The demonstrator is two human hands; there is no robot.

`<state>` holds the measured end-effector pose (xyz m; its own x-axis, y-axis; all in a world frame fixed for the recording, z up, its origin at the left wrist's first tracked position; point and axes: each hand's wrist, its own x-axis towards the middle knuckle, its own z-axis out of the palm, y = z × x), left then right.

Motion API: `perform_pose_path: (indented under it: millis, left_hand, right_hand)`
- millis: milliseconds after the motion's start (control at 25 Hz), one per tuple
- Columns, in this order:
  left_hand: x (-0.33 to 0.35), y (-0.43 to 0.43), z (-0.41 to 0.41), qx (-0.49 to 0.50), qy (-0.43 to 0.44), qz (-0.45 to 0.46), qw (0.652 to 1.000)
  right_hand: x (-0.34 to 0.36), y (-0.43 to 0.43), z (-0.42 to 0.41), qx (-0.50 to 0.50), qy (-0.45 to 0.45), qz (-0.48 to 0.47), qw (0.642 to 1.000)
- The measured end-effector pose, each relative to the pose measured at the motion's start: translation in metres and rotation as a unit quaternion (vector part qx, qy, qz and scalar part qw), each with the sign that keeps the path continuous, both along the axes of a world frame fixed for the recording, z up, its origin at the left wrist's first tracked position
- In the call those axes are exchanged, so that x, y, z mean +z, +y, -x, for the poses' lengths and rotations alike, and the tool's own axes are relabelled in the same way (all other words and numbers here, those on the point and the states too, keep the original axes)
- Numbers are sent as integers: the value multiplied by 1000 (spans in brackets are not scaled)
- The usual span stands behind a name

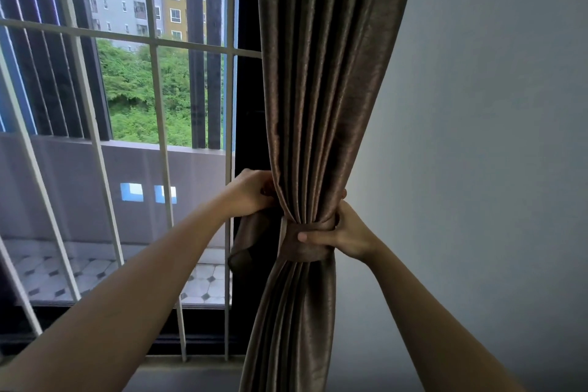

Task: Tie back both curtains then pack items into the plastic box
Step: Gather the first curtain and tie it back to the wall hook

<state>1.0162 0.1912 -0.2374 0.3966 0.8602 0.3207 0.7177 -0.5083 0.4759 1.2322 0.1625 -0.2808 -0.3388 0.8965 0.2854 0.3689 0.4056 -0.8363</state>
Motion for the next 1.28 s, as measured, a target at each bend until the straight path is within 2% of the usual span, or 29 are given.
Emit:
perform_pose_path:
  millis: [80, 160, 280, 360, 480, 560, 640, 720, 840, 1080, 1280]
  left_hand:
    - [-3, 3, -3, 23, 12, -43, 999]
    - [-11, 4, -3, 23, 9, -24, 999]
    - [-25, 0, -1, 5, -64, 5, 998]
    - [-28, 0, -1, -1, -53, -6, 999]
    - [-29, 4, 4, 32, -6, -61, 998]
    - [-28, 7, 11, 60, 15, -83, 995]
    - [-28, 7, 15, 50, 26, -66, 996]
    - [-26, 4, 15, 40, 35, -61, 997]
    - [-26, 5, 18, 46, 29, -73, 996]
    - [-35, 3, 27, 29, 7, -64, 997]
    - [-44, -9, 51, 89, 22, -87, 992]
  right_hand:
    - [-5, -1, 3, -37, 58, -30, 997]
    - [-15, -5, 7, -37, 103, -34, 993]
    - [-26, -5, 11, -16, 36, -30, 999]
    - [-20, -1, 12, -59, 8, -24, 998]
    - [-12, -1, 12, -139, 32, -51, 988]
    - [-13, 1, 11, -112, 50, -35, 992]
    - [-15, 3, 8, -50, 37, -7, 998]
    - [-13, 6, 5, -72, 19, -17, 997]
    - [-11, 4, 4, -115, 52, -26, 992]
    - [-5, -9, 10, -98, 23, -32, 994]
    - [-40, -38, 13, -152, 54, -77, 984]
